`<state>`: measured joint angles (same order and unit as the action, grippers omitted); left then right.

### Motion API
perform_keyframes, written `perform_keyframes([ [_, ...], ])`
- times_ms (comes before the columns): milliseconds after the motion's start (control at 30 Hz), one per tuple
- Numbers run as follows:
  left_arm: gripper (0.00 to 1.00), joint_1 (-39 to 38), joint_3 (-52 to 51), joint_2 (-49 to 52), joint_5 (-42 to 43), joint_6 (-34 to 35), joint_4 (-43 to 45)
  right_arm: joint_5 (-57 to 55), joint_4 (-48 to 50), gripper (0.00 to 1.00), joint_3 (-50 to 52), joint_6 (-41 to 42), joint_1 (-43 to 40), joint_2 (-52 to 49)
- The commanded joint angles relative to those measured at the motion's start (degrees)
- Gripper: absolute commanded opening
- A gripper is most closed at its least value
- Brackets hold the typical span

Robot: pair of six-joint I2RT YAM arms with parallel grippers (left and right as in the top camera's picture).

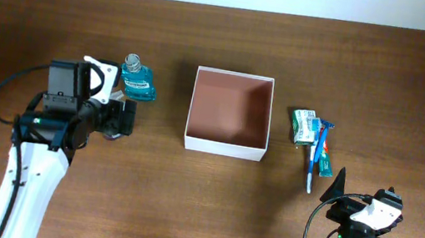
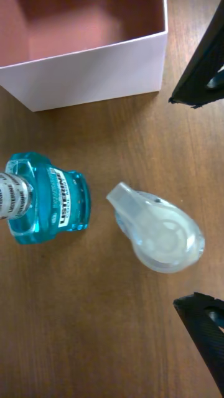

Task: Pack container
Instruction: 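Reach the left gripper to the clear soap pump bottle and grasp it, then lift the soap bottle with the left gripper and carry it over the box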

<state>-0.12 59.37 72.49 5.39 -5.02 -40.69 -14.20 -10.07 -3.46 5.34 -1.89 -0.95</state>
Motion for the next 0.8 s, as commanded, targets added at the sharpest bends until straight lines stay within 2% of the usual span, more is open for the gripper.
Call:
perform_keyframes([
  [0, 0.96, 0.3, -0.4, 1.0, 0.6, -1.4, 1.2, 0.1, -0.5, 0.98, 0.2, -0.4, -0.4, 0.1],
  [100, 0.89, 0.3, -0.4, 2.6, 0.5, -4.2, 2.3, 0.1, -0.5, 0.98, 0.2, -0.4, -0.4, 0.1],
  [133, 0.83, 0.3, -0.4, 3.2, 0.0, -4.4, 2.4, 0.1, -0.5, 0.98, 0.2, -0.4, -0.4, 0.1],
  [267, 0.76, 0.3, -0.4, 6.7, -4.1, -4.3, 2.6, 0.1, -0.5, 0.98, 0.2, -0.4, -0.4, 0.1],
  [500, 0.57, 0.3, -0.4, 10.0, -4.1, -4.3, 3.5, 0.1, -0.5, 0.98, 0.2, -0.4, -0.4, 0.1],
  [533, 0.52, 0.3, -0.4, 10.0, -4.1, -4.3, 3.6, 0.1, -0.5, 0.99, 0.2, -0.4, -0.4, 0.1],
  [600, 0.32, 0.3, -0.4, 9.7, -4.0, -4.2, 3.7, 0.1, -0.5, 0.99, 0.2, -0.4, -0.4, 0.1],
  [633, 0.27, 0.3, -0.4, 9.5, -3.6, -3.8, 3.7, 0.1, -0.5, 0.98, 0.2, -0.4, -0.4, 0.1],
  [767, 0.26, 0.3, -0.4, 7.9, -3.1, -3.2, 3.9, 0.1, -0.5, 0.98, 0.2, -0.4, -0.4, 0.1],
])
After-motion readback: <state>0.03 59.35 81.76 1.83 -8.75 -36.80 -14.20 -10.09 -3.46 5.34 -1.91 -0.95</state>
